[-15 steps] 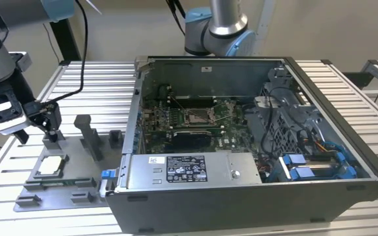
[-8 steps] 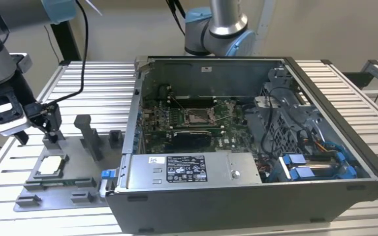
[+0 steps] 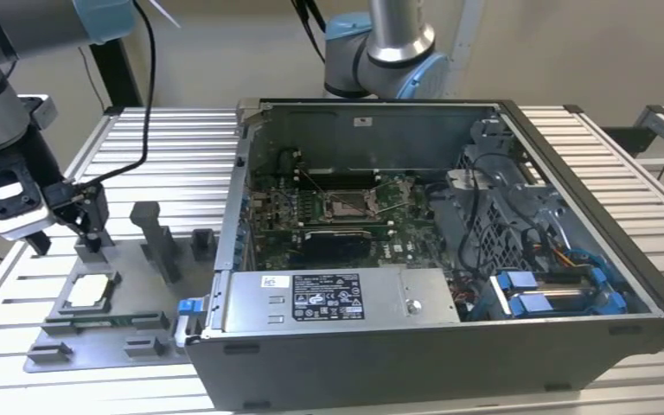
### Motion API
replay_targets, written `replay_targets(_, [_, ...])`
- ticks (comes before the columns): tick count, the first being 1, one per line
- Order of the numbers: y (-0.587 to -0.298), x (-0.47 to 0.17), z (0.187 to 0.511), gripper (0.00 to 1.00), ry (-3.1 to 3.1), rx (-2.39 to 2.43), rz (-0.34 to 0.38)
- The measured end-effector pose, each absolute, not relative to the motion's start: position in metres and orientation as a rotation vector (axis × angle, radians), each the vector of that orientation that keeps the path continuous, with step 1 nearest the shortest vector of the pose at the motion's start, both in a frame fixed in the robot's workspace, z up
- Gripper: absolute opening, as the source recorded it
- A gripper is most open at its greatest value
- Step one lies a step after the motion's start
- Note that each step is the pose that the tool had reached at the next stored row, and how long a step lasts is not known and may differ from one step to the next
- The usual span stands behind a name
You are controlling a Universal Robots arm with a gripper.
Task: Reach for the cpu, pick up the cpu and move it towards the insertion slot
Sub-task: 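Pick up the cpu and move it towards the insertion slot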
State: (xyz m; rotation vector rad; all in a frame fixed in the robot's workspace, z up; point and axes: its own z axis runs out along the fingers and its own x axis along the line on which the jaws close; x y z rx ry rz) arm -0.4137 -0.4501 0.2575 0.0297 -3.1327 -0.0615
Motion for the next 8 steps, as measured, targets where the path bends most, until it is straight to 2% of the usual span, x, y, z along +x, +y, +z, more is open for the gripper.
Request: replay_targets(8, [-0.4504,-0.4138,0.2475,1.00,-3.132,0.029,-0.061])
